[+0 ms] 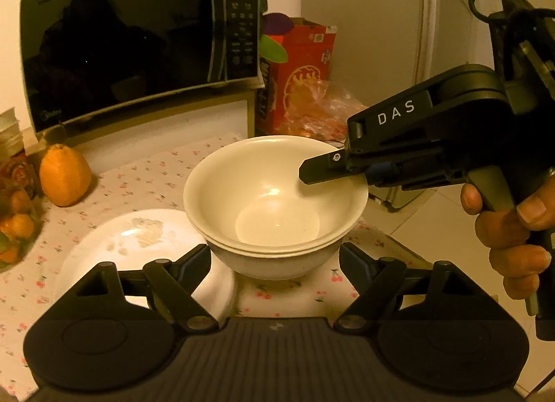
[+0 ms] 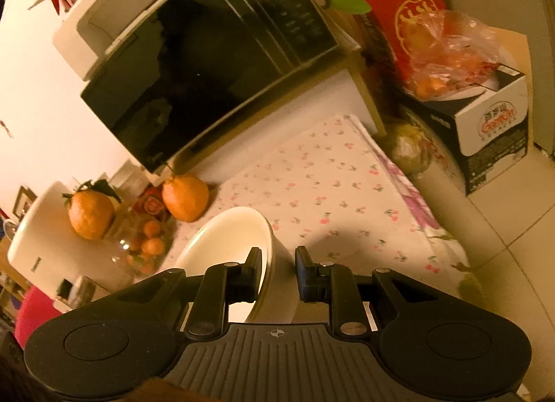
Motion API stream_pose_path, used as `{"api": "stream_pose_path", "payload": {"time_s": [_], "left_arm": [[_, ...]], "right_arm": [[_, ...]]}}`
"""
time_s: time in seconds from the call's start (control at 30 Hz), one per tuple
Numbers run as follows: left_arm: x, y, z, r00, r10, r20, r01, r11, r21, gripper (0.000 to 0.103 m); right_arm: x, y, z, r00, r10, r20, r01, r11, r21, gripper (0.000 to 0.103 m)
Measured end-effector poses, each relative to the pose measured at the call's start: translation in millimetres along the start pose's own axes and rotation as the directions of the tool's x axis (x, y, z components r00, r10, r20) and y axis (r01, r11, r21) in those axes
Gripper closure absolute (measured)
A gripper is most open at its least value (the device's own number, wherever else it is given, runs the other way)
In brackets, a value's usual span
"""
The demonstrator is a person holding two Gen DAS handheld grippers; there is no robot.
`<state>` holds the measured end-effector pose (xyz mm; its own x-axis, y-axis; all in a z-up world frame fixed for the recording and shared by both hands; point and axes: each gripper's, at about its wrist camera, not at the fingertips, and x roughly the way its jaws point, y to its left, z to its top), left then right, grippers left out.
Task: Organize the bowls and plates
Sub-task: 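Lift the nested bowls with the right tool onto the plate stack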
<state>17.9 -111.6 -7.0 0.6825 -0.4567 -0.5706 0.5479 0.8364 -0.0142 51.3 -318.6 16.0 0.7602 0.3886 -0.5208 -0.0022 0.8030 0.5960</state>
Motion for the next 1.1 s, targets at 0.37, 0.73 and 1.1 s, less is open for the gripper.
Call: {"api": "stream_pose_path", "payload": {"time_s": [0.37,0.73,1.1], "left_arm": [[-20,37,5,0.998,0.053,-0.013,-0.054,0.998,-0.026,0.025],[-18,72,-12,0.996,0.076,-0.036,-0.078,0.994,-0.070,0.026],[-6,88,-25,0.996,0.068,-0.066,-0.072,0.996,-0.059,0.026]], "right_arm": [[25,41,-2,0.998,0.062,-0.013,-0.062,0.998,0.000,0.083],[64,73,-19,0.997,0.048,-0.064,-0.050,0.998,-0.026,0.083],[89,79,-29,0.996,0.008,-0.086,-0.011,0.999,-0.038,0.083]]}}
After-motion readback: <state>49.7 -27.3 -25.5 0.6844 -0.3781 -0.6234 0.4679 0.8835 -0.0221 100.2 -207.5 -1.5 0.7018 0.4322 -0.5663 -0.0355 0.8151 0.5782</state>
